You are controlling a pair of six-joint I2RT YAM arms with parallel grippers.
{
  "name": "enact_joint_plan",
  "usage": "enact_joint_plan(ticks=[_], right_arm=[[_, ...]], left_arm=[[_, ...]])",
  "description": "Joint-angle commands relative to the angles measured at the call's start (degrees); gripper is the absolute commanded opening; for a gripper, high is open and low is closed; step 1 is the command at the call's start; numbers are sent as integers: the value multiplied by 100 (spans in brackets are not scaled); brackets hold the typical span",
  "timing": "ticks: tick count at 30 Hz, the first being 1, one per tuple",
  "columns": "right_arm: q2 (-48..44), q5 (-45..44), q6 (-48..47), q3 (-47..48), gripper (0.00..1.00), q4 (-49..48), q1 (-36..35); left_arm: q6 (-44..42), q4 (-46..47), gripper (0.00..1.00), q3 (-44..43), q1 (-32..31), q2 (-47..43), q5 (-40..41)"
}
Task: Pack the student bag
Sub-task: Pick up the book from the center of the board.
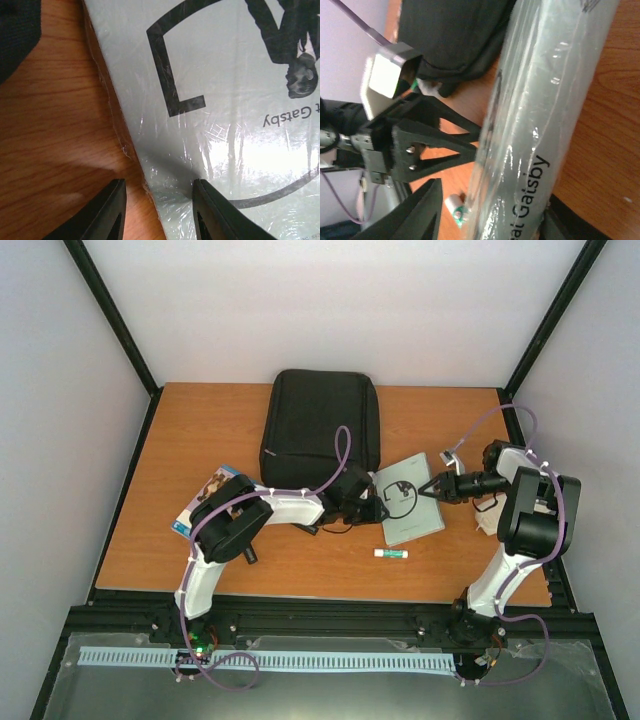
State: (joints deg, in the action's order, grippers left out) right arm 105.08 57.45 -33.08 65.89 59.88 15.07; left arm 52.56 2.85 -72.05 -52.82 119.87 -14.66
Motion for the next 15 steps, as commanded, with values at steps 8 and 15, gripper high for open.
enact_joint_plan(ticks=[8, 15], right_arm=[[-493, -224, 1001, -87, 9, -287, -150], [-905, -413, 1140, 382, 3, -219, -35]], left_arm=[[-132, -42, 44, 226, -122, 30, -110], [-233, 231, 59, 448, -123, -523, -342]])
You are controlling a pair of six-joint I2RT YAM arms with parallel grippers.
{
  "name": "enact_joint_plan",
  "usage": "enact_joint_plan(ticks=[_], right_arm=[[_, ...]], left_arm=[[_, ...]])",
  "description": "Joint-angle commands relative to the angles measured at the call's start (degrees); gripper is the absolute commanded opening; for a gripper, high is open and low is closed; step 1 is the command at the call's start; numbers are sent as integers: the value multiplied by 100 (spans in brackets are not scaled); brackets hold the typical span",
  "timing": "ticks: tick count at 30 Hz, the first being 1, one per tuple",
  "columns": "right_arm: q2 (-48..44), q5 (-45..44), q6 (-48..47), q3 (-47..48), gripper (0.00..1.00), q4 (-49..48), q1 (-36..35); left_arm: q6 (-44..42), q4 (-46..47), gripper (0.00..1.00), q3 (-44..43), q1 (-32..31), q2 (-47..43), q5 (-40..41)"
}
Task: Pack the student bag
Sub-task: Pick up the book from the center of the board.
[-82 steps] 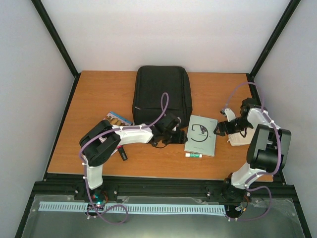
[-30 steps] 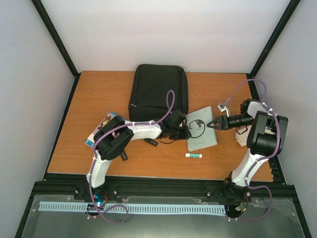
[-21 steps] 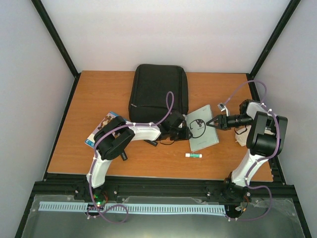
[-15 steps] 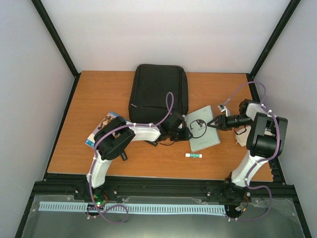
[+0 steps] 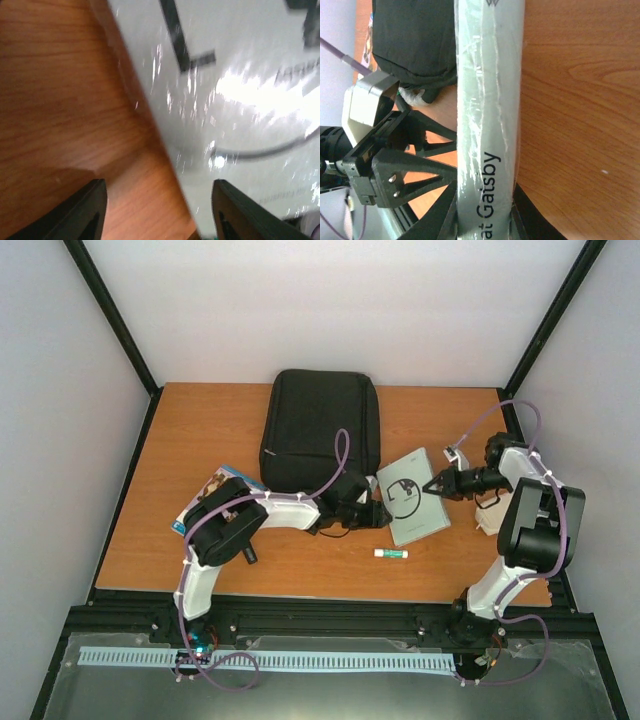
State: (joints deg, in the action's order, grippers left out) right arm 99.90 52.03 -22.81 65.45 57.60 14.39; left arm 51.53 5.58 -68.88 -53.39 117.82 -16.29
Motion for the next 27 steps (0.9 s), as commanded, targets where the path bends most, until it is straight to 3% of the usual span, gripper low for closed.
enact_joint_plan(ticks=[1, 10, 16, 20, 27], right_arm=[[-438, 143, 153, 568, 3, 76, 58], [-1164, 431, 418, 1617, 3, 430, 112], [-1391, 1668, 537, 1602, 3, 73, 111], [-1274, 2314, 391, 1618, 3, 6, 90], [-889, 3493, -936, 1916, 3, 942, -58]], left_arm=[[-145, -130, 62, 90, -65, -401, -206], [-728, -1002, 82, -43, -67, -1676, 39], [-1284, -1517, 99, 97, -37, -2674, 436], [-1632, -1700, 100, 237, 219, -3296, 573], [-1531, -511, 100, 1236, 1288, -4123, -725]])
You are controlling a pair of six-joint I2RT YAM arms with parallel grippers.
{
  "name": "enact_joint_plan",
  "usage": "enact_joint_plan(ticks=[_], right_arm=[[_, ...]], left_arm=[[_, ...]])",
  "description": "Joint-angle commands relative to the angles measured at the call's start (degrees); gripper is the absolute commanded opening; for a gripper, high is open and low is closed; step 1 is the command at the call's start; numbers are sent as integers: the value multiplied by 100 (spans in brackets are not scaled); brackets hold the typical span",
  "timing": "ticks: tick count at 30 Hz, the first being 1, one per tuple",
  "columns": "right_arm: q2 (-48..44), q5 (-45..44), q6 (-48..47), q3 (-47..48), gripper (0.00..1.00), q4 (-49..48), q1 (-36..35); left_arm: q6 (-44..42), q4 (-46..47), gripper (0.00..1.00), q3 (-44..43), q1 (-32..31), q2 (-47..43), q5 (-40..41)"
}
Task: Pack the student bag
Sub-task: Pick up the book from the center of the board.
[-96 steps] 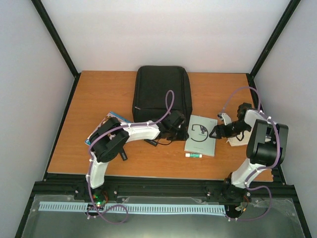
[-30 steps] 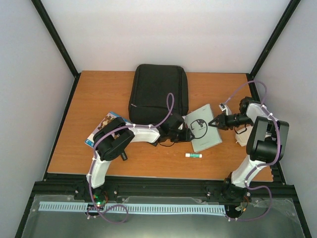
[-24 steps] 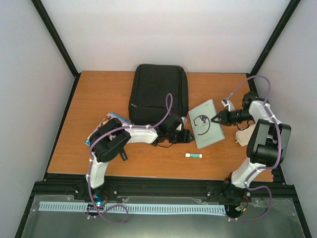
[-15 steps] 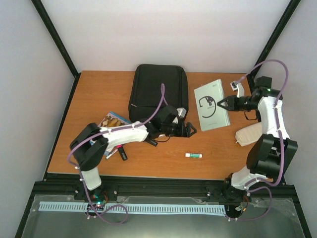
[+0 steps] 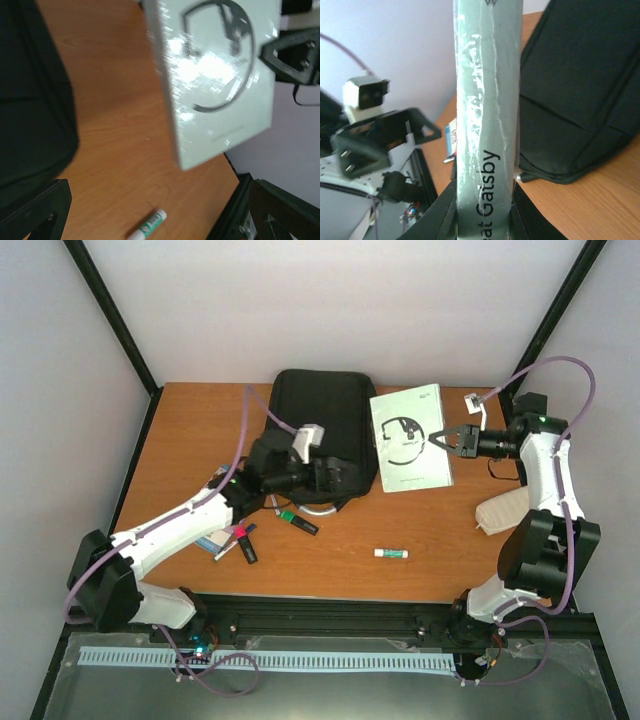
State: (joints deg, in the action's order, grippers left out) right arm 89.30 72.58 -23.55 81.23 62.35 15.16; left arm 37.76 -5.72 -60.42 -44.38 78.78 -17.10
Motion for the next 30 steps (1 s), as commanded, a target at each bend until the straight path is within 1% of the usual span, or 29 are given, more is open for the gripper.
enact_joint_plan(ticks=[1, 2, 4, 6, 8, 13, 18, 20, 22, 25, 27, 30], right_arm=[[242, 1478, -971, 390, 3, 562, -219], [317, 1490, -1115, 456, 3, 701, -334], [441, 1589, -1711, 625, 3, 1260, -478], [536, 1755, -2005, 783, 3, 1555, -552], [614, 1848, -2084, 936, 3, 1687, -593], [799, 2033, -2320, 1121, 3, 1943, -737], [919, 2175, -2239, 1200, 3, 1958, -839], [917, 2284, -2153, 1183, 3, 1884, -839], [913, 2343, -2138, 1128, 3, 1851, -839], [897, 2394, -2182, 1002, 3, 1818, -852], [903, 2330, -2242, 979, 3, 1818, -841], [971, 2255, -2415, 974, 7, 1972, -842]], left_arm=[[-206, 717, 100, 405, 435, -178, -791], [-289, 701, 100, 348, 454, -100, -883], [-456, 678, 100, 214, 457, 38, -1132], [-476, 1126, 100, 311, 457, 39, -1427], [-483, 1455, 100, 392, 457, 82, -1583], [-375, 1893, 100, 217, 457, 454, -2026], [-57, 2256, 100, -163, 457, 925, -2201], [19, 2390, 99, -347, 459, 1091, -2395], [127, 2578, 98, -465, 457, 1226, -2662], [414, 3106, 90, -529, 457, 1346, -3089], [611, 3280, 84, -555, 457, 1385, -3206], [906, 3690, 82, -423, 457, 1284, -3220]])
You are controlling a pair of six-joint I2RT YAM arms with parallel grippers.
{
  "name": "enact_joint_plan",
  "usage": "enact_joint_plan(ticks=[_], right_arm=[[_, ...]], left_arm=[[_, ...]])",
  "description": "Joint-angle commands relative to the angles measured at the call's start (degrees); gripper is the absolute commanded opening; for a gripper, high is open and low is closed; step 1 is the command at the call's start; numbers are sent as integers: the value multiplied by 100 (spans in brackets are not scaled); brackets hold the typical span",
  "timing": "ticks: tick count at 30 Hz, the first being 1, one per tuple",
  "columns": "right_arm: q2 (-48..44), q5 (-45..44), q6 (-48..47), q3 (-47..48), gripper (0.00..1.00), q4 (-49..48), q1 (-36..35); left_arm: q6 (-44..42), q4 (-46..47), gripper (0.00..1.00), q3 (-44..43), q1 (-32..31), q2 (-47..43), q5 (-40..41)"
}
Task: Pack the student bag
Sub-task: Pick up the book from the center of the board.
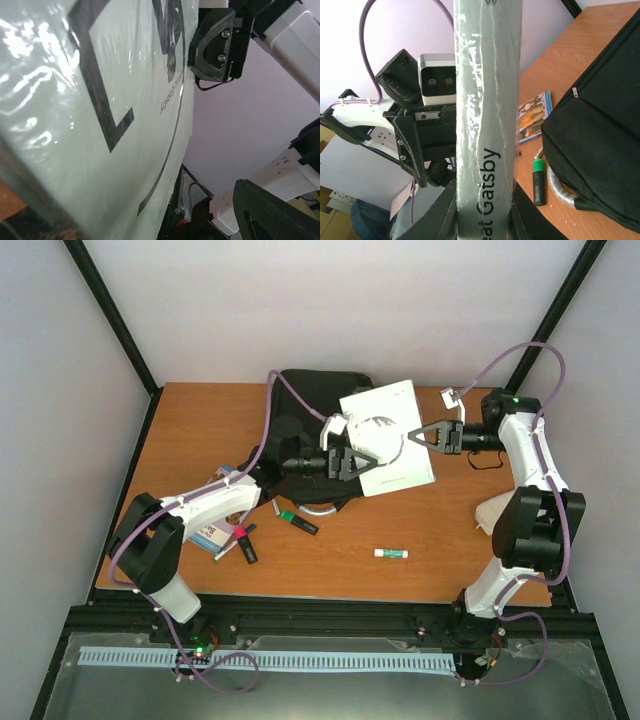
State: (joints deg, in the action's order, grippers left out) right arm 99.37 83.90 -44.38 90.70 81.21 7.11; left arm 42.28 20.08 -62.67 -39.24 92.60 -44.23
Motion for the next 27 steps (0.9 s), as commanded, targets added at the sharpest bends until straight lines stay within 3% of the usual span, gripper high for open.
enact_joint_plan(ticks=[1, 19, 23, 27], right_arm=[[-14, 1108, -383, 27, 9, 124, -43], [-207, 1029, -281, -244, 28, 23, -42], [-301, 1007, -150, -335, 30, -146, -35], [-304, 933, -199, -383, 35, -149, -37]], left_arm=[[598, 1320, 82, -110, -57, -158, -501], [1309, 2155, 37, 48, -57, -538, -333], [1287, 2061, 13, 68, -57, -553, -347], [1120, 1731, 1, 106, -57, -642, -284]])
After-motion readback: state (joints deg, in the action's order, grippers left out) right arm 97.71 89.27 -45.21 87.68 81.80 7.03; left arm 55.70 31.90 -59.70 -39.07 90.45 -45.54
